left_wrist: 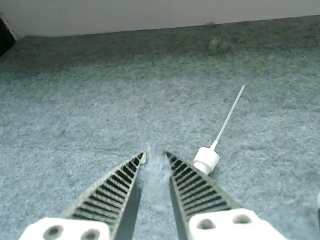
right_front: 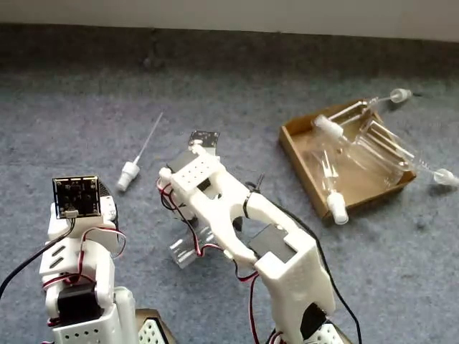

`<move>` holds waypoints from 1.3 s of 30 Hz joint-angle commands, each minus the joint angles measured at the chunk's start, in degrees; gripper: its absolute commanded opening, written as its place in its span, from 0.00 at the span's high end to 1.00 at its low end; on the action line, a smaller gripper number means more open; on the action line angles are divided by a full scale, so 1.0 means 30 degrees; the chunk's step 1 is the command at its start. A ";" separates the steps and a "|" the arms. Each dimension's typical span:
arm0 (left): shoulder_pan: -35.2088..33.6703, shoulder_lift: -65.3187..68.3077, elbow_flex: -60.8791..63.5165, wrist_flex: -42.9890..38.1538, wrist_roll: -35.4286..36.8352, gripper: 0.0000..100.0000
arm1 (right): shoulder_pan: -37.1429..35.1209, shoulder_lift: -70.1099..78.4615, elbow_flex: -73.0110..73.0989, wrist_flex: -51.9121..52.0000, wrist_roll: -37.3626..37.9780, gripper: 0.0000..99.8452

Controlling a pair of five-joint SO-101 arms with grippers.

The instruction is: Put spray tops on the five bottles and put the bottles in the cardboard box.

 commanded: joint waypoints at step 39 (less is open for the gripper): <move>-0.0132 -0.0161 -0.0073 -0.0410 -0.0059 0.99 | 0.4469 -0.0835 -0.7956 0.7927 0.2549 0.72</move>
